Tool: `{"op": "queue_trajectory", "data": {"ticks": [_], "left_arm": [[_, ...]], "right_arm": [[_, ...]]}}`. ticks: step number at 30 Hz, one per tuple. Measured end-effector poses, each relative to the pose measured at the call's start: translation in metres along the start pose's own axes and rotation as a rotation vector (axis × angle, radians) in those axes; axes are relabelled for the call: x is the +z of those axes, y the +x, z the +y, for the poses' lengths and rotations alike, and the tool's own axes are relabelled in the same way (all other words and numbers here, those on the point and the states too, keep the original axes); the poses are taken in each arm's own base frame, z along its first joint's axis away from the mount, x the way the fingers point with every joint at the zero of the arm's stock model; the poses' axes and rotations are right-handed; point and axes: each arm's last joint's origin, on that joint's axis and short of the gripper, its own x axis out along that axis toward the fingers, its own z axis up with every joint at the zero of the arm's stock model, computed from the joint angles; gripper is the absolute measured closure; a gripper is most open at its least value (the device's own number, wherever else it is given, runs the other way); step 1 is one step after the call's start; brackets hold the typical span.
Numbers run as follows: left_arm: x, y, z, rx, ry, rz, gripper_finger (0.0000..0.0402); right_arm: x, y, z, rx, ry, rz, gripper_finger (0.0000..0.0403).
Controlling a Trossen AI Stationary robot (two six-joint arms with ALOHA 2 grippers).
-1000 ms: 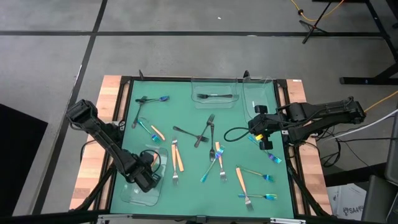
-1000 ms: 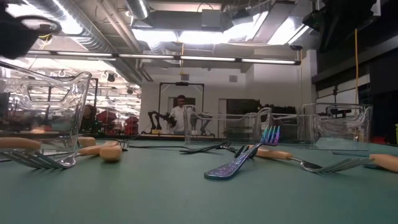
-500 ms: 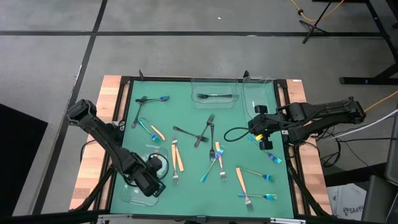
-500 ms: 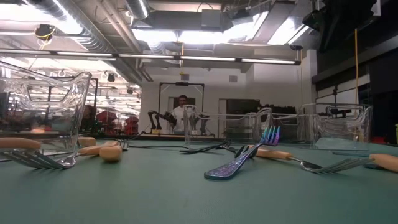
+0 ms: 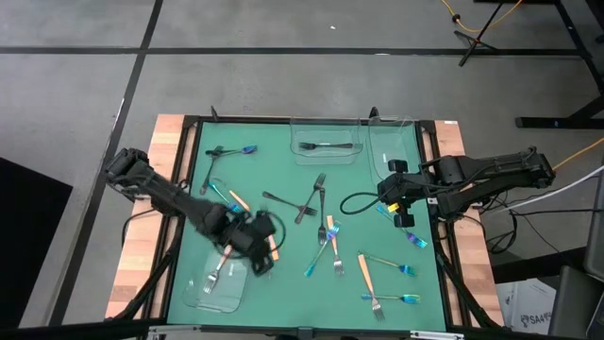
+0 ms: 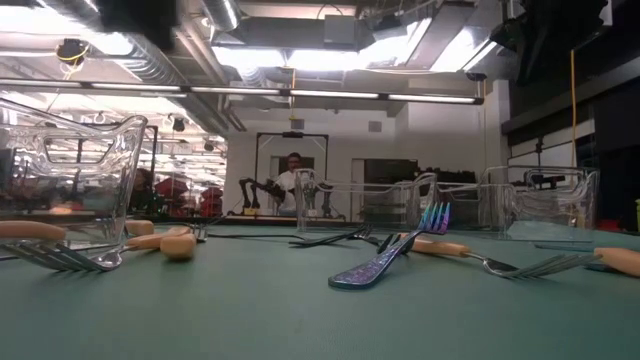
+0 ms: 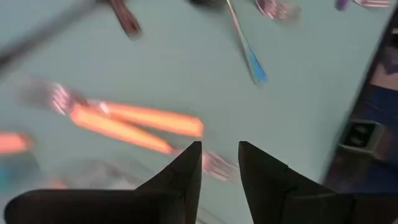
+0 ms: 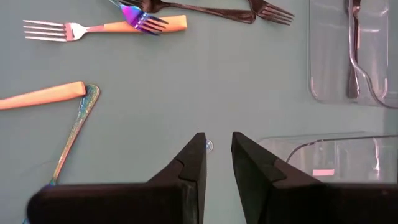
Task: Sort silverware by color (type)
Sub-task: Put the blue fork into the top right transparent bin
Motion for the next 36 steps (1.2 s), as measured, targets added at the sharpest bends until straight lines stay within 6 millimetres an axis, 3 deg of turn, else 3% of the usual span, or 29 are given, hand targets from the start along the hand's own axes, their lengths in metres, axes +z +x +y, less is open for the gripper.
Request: {"op": "queue_trajectory", "data": {"ticks": [5,12,17,23,29,36], "left_arm": [[0.039,0.008,0.024,0.016,0.128,-0.071,0.0302],[0.086,0.014,0.057,-0.055,0.272,-0.136,0.0302],[0.106,0.014,0.079,-0.063,0.307,-0.170,0.0302],[0.116,0.015,0.094,-0.040,0.291,-0.176,0.0302],[0.117,0.015,0.096,-0.034,0.285,-0.175,0.0302],[0.114,0.015,0.092,-0.041,0.297,-0.172,0.0302]], "right_arm": [[-0.002,0.000,0.001,0.020,0.063,0.023,0.0330],[-0.007,0.000,0.000,0.011,0.177,0.075,0.0254],[-0.011,-0.001,0.000,-0.005,0.353,0.113,0.0222],[-0.022,0.016,0.003,0.004,0.475,0.201,0.0222],[-0.045,0.051,0.010,0.046,0.520,0.341,0.0225],[-0.066,0.088,0.015,0.034,0.532,0.358,0.0226]]}}
